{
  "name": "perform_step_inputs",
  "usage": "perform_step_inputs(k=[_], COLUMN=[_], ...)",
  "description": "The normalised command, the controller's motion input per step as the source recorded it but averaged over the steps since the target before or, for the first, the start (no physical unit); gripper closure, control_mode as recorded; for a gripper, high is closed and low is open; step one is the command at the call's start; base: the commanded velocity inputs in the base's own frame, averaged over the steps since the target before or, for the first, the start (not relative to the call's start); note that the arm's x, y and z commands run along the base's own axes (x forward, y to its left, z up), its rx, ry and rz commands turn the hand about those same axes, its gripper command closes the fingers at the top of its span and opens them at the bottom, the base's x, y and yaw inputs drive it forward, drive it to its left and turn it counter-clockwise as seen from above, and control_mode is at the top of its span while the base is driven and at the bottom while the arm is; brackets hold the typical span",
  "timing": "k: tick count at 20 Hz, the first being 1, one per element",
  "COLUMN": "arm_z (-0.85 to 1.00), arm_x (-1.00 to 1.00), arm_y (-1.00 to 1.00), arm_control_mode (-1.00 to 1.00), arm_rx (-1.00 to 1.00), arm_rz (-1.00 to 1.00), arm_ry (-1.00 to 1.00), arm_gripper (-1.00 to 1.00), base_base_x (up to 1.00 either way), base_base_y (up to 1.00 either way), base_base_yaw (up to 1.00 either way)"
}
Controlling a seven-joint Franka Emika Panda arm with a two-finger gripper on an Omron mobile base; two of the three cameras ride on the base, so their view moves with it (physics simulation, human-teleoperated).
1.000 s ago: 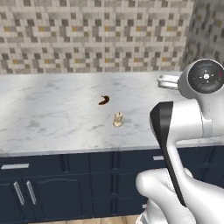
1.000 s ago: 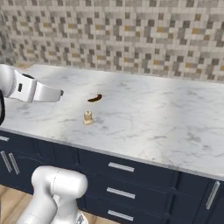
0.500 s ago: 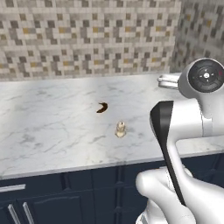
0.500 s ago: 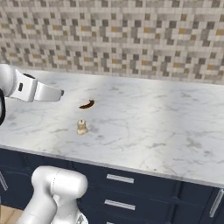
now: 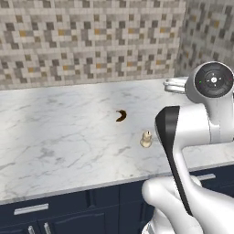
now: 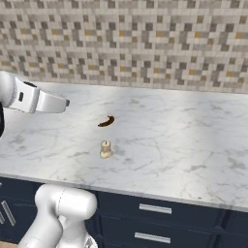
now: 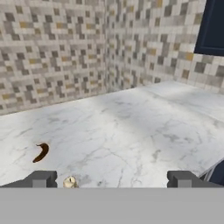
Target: Pick the candle and candle from the dining table and place them in the open cabinet. Close the cabinet after placing the objects.
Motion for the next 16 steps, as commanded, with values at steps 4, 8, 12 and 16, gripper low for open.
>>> perform_step_inputs(k=[4,8,12,16], arm_z=[0.00,-0.05,-0.17,-0.27], arm_x=[0.00,-0.08,-0.03,-0.01], arm_y=[0.00,0.31,0.90,0.46], arm_control_mode=[1.00,-1.00,-1.00,-1.00], arm_rx=[0.00,-0.03,-0.07,-0.02], arm_rz=[0.00,0.00,0.00,0.00], arm_ry=[0.00,0.00,0.09,0.11], arm_gripper=[-1.00,-1.00,-1.00,-1.00], base_base_x=[0.01,-0.04,0.00,0.00], base_base_y=[0.02,0.15,0.00,0.00], base_base_yaw=[0.00,0.00,0.00,0.00])
